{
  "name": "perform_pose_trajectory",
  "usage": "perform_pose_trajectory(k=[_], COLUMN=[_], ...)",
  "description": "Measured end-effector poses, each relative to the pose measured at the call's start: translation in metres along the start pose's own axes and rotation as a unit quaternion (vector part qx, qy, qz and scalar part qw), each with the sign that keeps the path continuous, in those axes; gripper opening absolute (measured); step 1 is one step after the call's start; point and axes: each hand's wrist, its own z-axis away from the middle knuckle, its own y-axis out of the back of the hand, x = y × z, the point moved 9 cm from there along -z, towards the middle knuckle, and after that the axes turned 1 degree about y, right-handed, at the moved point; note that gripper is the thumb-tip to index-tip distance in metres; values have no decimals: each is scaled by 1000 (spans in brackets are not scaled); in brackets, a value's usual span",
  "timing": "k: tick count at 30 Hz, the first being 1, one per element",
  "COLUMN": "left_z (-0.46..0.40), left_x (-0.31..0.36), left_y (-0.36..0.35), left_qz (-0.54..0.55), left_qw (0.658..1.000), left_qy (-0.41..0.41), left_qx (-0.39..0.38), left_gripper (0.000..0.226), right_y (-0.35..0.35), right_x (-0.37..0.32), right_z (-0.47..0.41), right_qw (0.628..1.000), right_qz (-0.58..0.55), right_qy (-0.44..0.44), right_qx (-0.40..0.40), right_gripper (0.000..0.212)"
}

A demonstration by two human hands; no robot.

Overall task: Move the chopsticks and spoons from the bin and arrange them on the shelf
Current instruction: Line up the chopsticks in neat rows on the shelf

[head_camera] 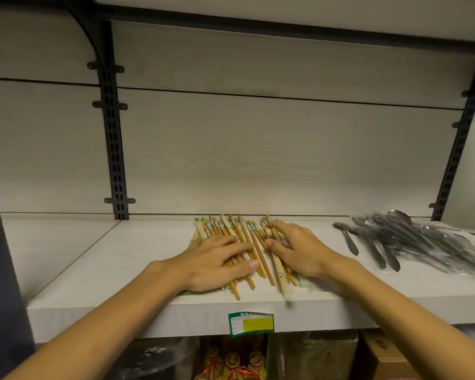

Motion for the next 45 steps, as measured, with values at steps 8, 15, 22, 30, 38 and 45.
perform_pose_trajectory(k=[8, 15, 22, 30, 38, 45], left_z=[-13, 3, -1, 11, 8, 3], left_x=[-2, -13, -10, -5, 8, -10], left_y=[10, 39, 11, 21, 24, 12], left_qz=[63, -78, 49, 81, 82, 51], left_qw=[997, 981, 997, 993, 990, 997], left_qy=[2, 52, -9, -25, -46, -2], left_qx=[33, 168, 64, 82, 107, 56], left_gripper=[62, 41, 68, 27, 25, 36], right_y=[-22, -17, -16, 3, 0, -19], right_x=[-12, -35, -27, -11, -18, -4], right_z=[10, 7, 21, 36, 34, 33], right_qw=[994, 996, 992, 996, 995, 988], right_qz=[-14, 69, 2, 13, -34, -17], right_qy=[21, 54, 38, 60, 68, 34], right_qx=[-103, -33, -122, -60, -65, -151], right_gripper=[70, 54, 69, 59, 60, 56])
